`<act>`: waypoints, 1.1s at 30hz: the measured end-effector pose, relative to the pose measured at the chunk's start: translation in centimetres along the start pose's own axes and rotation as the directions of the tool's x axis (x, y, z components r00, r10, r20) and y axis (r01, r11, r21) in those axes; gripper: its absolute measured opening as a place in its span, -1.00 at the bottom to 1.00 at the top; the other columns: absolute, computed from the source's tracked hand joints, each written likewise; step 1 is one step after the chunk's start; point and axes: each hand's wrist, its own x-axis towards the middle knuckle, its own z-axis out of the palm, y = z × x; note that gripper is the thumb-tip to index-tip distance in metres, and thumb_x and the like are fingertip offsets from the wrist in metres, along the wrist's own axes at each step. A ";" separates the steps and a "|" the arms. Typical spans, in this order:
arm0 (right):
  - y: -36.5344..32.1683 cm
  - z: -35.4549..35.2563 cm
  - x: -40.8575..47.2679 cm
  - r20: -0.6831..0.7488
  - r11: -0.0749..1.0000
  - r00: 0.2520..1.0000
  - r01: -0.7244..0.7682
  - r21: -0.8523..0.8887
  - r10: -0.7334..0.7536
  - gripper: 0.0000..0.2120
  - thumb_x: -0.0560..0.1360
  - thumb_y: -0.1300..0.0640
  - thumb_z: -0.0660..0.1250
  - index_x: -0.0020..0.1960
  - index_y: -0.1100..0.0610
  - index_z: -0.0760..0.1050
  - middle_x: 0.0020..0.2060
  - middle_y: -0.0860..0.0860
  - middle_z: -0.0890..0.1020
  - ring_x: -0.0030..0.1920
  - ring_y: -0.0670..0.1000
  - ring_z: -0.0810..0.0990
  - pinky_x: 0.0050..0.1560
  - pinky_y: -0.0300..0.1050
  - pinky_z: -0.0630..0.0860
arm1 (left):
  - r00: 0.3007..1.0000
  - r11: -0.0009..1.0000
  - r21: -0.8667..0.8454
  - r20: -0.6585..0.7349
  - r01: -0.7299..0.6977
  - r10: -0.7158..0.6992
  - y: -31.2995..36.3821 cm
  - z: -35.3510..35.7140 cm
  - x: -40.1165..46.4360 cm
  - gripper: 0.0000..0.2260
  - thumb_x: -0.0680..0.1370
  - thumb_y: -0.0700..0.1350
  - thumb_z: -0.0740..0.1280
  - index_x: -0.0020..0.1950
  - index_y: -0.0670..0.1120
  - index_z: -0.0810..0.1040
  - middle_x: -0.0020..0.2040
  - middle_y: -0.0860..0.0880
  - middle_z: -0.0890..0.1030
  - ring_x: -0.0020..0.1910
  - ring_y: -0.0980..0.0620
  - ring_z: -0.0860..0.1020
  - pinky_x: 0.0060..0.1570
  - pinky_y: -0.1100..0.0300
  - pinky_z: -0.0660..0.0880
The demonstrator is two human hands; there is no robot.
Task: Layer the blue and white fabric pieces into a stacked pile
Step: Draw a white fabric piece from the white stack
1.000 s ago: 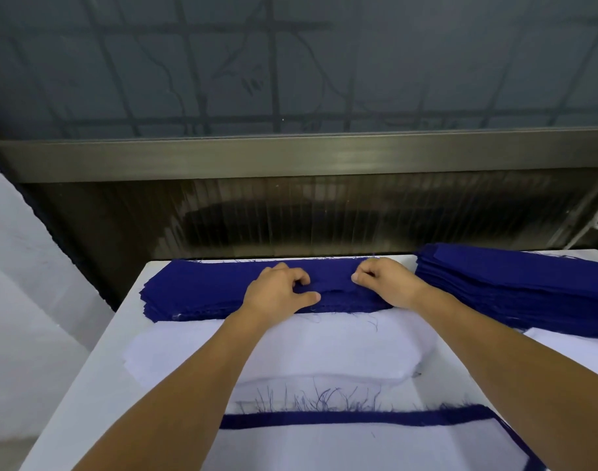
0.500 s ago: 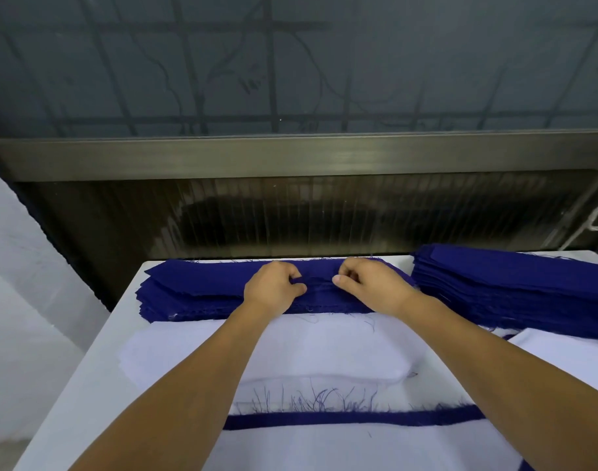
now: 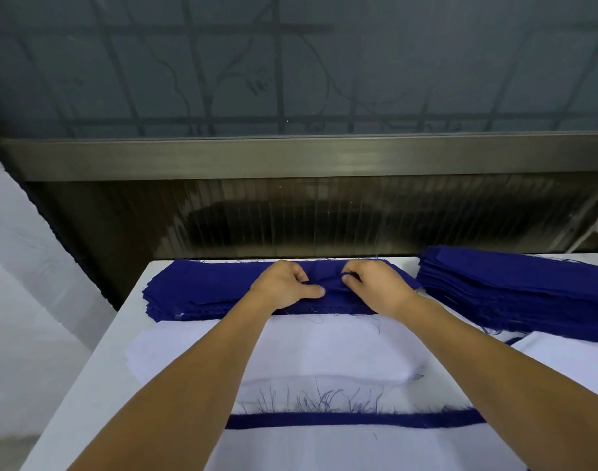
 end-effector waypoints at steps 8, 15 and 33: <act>1.3 0.0 -0.4 0.027 0.993 0.999 -0.038 0.110 0.035 -0.84 0.59 0.12 0.28 0.15 0.02 0.52 0.03 -0.05 0.60 -0.02 -0.08 0.54 -0.07 -0.31 0.44 | 0.996 0.986 0.157 -0.057 -0.054 0.064 0.5 0.5 -0.4 -0.93 0.53 -0.03 0.36 -0.09 0.00 0.60 -0.14 0.01 0.62 -0.10 0.04 0.57 0.02 0.04 0.58; 3.5 -0.2 -1.8 -0.006 0.993 0.998 -0.056 0.108 0.057 -0.86 0.60 0.16 0.25 0.12 0.03 0.52 0.04 -0.06 0.55 0.02 -0.07 0.52 0.00 -0.30 0.45 | 0.989 0.973 0.231 -0.132 -0.029 0.060 -4.5 -3.4 -1.4 -0.95 0.54 -0.13 0.33 -0.11 0.00 0.54 -0.12 -0.02 0.60 -0.11 -0.01 0.55 -0.02 0.05 0.55; 0.9 -5.2 -17.1 -0.043 0.991 0.999 -0.002 0.135 0.008 -0.87 0.54 0.12 0.31 -0.12 -0.10 0.50 -0.23 -0.15 0.58 -0.20 -0.11 0.55 -0.21 -0.28 0.47 | 0.898 0.846 0.460 -0.197 -0.270 0.393 -9.6 -7.9 -16.6 -0.87 0.57 -0.06 0.32 0.09 0.12 0.57 0.03 0.16 0.58 -0.06 0.18 0.52 -0.02 0.39 0.45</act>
